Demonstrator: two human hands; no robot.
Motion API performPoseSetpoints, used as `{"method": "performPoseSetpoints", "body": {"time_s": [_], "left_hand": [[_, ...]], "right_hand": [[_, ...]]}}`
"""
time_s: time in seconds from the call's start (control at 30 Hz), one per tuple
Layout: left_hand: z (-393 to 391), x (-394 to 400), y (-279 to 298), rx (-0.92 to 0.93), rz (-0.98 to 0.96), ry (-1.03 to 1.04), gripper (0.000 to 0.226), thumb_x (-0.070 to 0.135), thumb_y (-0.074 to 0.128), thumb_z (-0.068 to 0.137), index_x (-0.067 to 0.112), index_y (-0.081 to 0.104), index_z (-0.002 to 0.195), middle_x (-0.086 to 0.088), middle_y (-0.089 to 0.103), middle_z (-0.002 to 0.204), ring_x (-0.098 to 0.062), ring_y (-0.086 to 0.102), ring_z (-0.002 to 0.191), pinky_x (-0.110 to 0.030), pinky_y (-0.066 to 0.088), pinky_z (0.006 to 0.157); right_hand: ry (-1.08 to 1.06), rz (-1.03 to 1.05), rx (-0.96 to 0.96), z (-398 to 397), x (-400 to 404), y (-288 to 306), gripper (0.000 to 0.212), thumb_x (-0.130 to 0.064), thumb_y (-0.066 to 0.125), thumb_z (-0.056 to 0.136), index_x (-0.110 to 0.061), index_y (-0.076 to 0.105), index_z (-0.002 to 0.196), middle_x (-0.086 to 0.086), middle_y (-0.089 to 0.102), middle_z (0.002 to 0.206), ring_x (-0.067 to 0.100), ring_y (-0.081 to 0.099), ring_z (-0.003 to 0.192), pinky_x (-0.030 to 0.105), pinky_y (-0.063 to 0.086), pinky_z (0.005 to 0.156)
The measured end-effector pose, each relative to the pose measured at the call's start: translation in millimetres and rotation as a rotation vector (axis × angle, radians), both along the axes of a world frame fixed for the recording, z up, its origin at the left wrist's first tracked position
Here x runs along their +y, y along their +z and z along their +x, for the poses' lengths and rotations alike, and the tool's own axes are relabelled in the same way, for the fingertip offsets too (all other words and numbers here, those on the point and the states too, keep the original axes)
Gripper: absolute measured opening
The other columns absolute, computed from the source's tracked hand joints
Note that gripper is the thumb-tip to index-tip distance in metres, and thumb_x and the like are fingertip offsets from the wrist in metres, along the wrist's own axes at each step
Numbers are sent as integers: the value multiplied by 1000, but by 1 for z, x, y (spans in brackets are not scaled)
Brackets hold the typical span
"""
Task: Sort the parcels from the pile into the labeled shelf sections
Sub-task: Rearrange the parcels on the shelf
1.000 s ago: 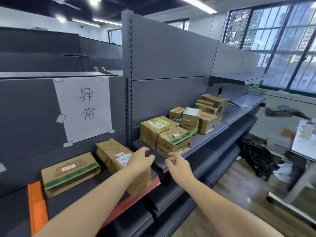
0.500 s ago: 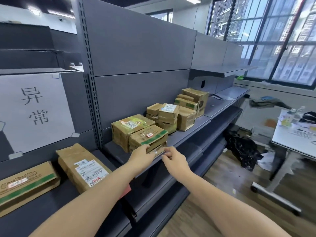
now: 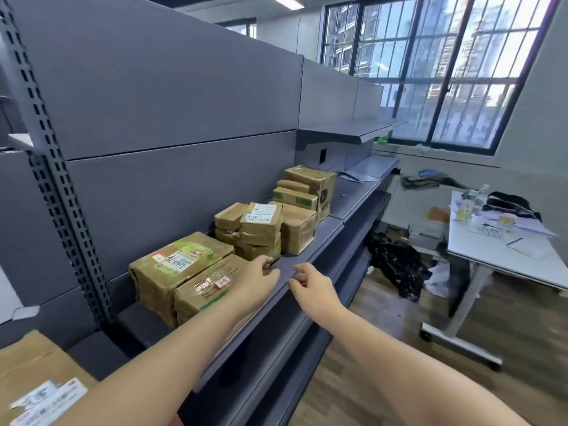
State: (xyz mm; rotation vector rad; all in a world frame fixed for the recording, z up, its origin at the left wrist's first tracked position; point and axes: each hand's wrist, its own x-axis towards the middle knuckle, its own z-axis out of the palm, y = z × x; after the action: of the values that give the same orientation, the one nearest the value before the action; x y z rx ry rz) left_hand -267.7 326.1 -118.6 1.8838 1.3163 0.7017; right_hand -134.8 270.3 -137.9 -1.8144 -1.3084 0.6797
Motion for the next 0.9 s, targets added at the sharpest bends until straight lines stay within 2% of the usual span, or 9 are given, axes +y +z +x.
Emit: {"method": "performPoseSetpoints", "body": {"time_s": [0.2, 0.37, 0.43, 0.5, 0.6, 0.63, 0.7, 0.77, 0.9], "left_hand": [[25, 43, 0, 17, 18, -25, 42, 28, 53, 96, 18, 49, 137, -2, 56, 133, -18, 53, 117, -32, 44, 97], [37, 75, 0, 32, 16, -13, 43, 27, 53, 97, 17, 48, 138, -2, 55, 135, -18, 52, 121, -26, 42, 90], [42, 85, -1, 26, 16, 5, 43, 28, 53, 97, 17, 48, 138, -2, 54, 136, -17, 52, 120, -24, 39, 86], [49, 95, -2, 22, 19, 24, 43, 28, 52, 97, 18, 47, 139, -1, 54, 136, -14, 54, 111, -23, 38, 82], [61, 114, -3, 25, 41, 67, 43, 28, 52, 97, 18, 48, 138, 0, 57, 131, 0, 53, 78, -13, 38, 63], [66, 121, -2, 29, 43, 85, 42, 28, 53, 97, 18, 49, 138, 1, 57, 131, 2, 53, 76, -10, 38, 60], [76, 135, 1, 38, 45, 113, 42, 28, 53, 96, 18, 50, 137, 0, 57, 134, -8, 60, 98, -14, 43, 77], [85, 148, 5, 52, 44, 154, 43, 27, 54, 95, 16, 51, 137, -1, 55, 137, -17, 53, 120, -22, 38, 93], [97, 174, 6, 57, 44, 271, 47, 27, 51, 95, 19, 46, 141, -2, 52, 139, -20, 51, 123, -25, 38, 92]], "right_hand": [[-46, 7, -7, 23, 38, 4, 40, -31, 51, 97, -24, 46, 136, -1, 61, 122, 10, 58, 91, 19, 45, 65], [-41, 10, -13, 39, 75, 1, 39, -30, 51, 96, -24, 47, 135, 0, 61, 123, 12, 57, 98, 18, 43, 67], [-31, 13, -4, 46, 90, -1, 38, -29, 52, 96, -24, 49, 133, -1, 61, 123, 12, 56, 101, 21, 44, 73], [-9, 15, -12, 53, 106, -3, 38, -30, 53, 96, -23, 49, 133, -2, 61, 123, 12, 56, 102, 23, 44, 80], [43, 15, -22, 67, 130, -2, 41, -30, 54, 96, -21, 47, 136, -1, 61, 125, 11, 55, 104, 24, 43, 85], [61, 19, -16, 73, 138, -1, 41, -30, 55, 96, -21, 47, 136, -1, 61, 125, 12, 56, 105, 25, 45, 88], [87, 21, -14, 86, 156, 2, 42, -31, 55, 94, -21, 49, 135, -1, 62, 124, 13, 57, 109, 30, 48, 95], [110, 19, -20, 99, 176, 6, 42, -32, 55, 93, -21, 51, 133, -1, 63, 123, 14, 58, 109, 35, 49, 97], [176, 26, -17, 119, 212, 9, 34, -31, 54, 94, -21, 53, 126, -2, 63, 117, 13, 56, 101, 28, 48, 86]]}}
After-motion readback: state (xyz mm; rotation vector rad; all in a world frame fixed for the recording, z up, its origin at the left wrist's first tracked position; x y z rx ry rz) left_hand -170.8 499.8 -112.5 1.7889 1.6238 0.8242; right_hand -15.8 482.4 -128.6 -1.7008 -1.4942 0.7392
